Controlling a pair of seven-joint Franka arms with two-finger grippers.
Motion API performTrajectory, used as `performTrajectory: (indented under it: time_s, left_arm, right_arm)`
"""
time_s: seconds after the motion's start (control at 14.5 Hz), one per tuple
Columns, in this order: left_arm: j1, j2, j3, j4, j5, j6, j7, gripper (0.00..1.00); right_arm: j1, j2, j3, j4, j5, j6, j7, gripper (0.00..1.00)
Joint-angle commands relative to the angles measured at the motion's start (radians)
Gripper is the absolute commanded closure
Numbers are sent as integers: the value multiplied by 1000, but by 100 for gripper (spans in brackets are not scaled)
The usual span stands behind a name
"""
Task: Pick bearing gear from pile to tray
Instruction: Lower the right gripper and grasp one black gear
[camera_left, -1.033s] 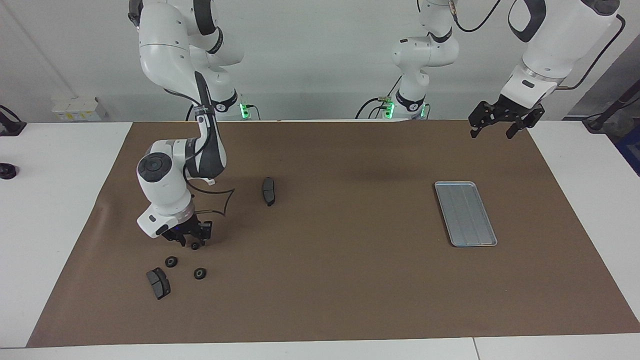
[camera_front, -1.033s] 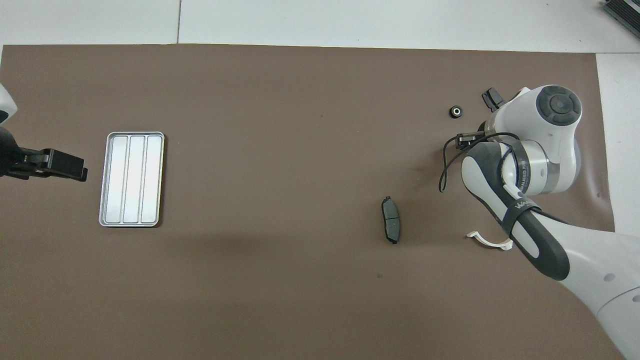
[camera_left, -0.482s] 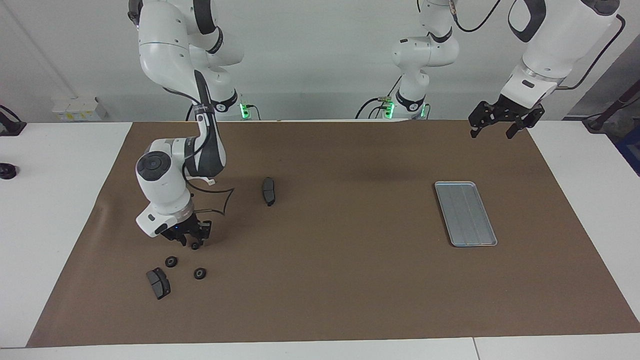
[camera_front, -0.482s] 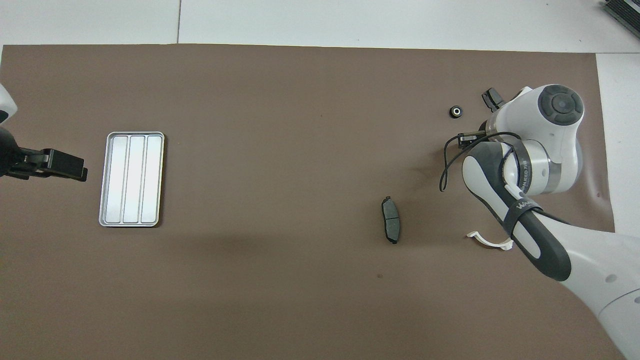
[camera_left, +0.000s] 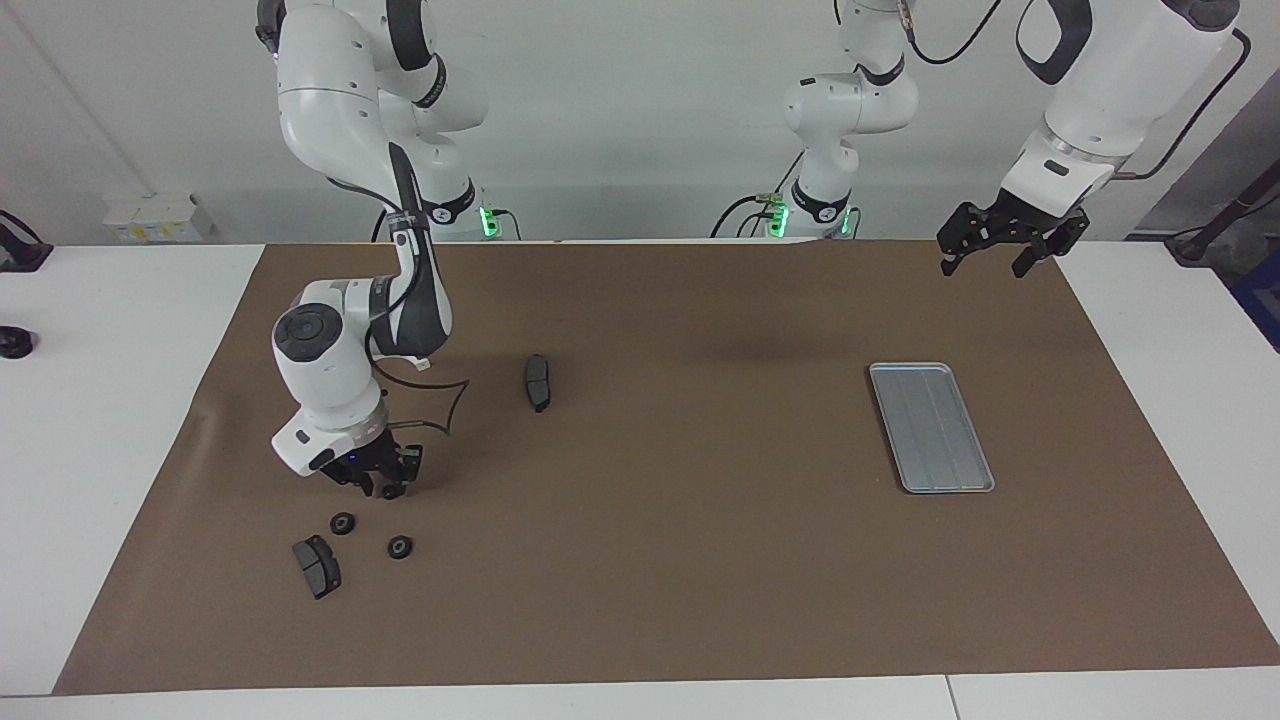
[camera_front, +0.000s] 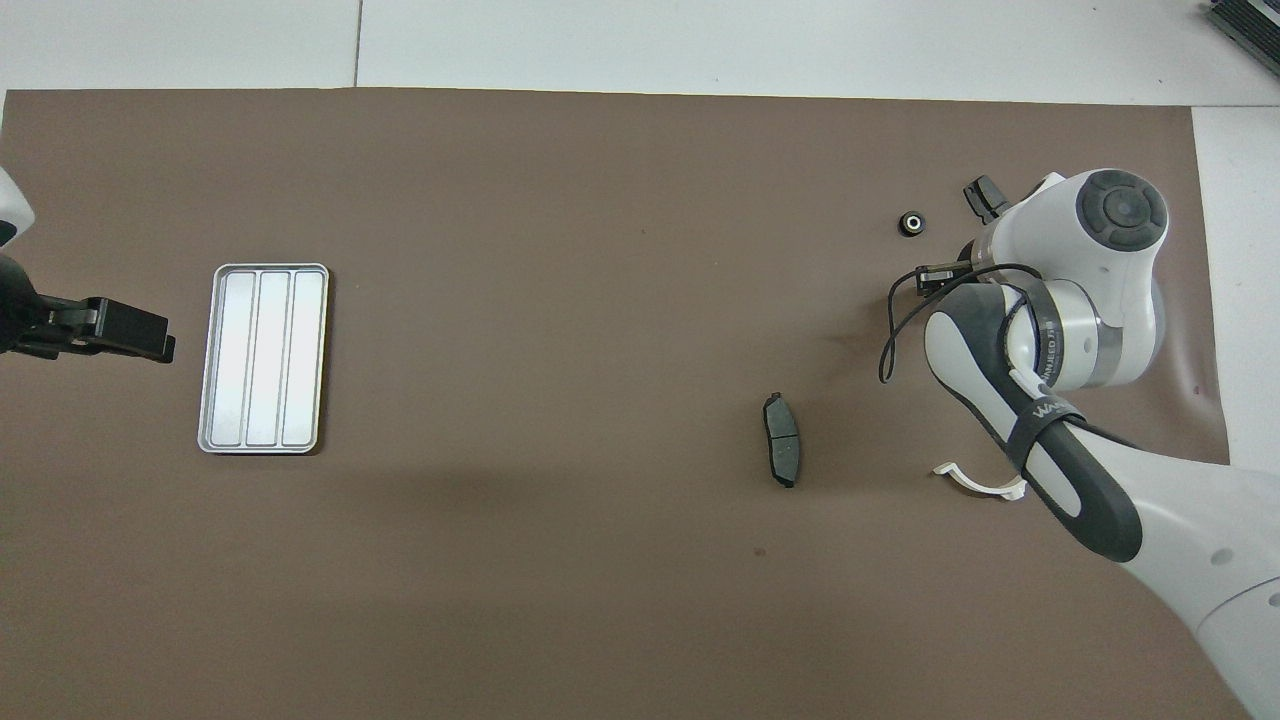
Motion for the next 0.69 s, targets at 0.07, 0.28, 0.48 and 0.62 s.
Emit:
performTrajectory:
  time_s: [0.07, 0.28, 0.48, 0.62]
  left_arm:
    - [0, -30, 4, -32, 5, 1, 2, 0]
    - [0, -30, 4, -32, 5, 1, 2, 0]
    - [0, -30, 4, -32, 5, 1, 2, 0]
    - [0, -30, 4, -32, 5, 1, 2, 0]
  right_arm:
    - [-7, 6, 8, -4, -2, 30, 7, 53]
    - [-7, 8, 8, -4, -2, 30, 10, 56]
    - [-6, 8, 8, -7, -2, 29, 14, 62]
    - [-7, 8, 8, -7, -2, 29, 14, 64]
